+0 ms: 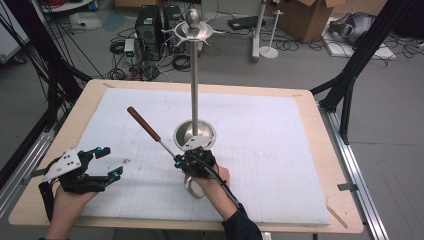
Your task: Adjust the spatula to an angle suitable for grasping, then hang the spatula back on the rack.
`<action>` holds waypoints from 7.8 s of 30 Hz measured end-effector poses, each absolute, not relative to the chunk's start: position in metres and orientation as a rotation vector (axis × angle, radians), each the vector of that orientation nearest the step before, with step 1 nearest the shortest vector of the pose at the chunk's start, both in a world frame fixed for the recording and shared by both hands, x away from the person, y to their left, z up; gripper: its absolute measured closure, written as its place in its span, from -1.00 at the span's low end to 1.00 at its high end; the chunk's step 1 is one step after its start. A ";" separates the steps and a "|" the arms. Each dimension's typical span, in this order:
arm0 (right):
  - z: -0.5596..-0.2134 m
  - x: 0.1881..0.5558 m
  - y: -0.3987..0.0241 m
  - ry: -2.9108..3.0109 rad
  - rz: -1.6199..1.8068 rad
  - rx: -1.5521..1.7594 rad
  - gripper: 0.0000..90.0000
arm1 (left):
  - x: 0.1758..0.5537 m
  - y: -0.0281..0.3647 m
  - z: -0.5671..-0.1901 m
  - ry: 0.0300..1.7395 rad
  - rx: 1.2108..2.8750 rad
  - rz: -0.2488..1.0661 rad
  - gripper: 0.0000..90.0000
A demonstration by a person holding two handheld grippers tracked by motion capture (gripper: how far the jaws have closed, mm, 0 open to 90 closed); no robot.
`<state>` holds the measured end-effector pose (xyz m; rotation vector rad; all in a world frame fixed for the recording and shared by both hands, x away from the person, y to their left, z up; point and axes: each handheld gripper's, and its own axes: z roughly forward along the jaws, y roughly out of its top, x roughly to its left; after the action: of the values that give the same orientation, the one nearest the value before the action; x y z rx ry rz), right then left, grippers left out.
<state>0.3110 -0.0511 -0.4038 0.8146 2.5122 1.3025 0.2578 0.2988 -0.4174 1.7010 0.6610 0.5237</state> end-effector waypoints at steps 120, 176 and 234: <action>-0.323 0.280 -0.177 1.912 1.803 0.847 0.87 | 0.264 0.288 -0.422 0.655 1.721 0.504 -0.59; -0.309 0.308 -0.157 1.918 1.755 0.841 0.87 | 0.266 0.286 -0.425 0.652 1.733 0.488 -0.59; -0.307 0.325 -0.142 1.966 1.686 0.870 0.87 | 0.266 0.285 -0.426 0.647 1.736 0.483 -0.59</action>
<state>0.3245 -0.1424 -0.3073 0.8699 1.9663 1.6864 0.2665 0.2846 -0.4258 1.7361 0.6466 0.4831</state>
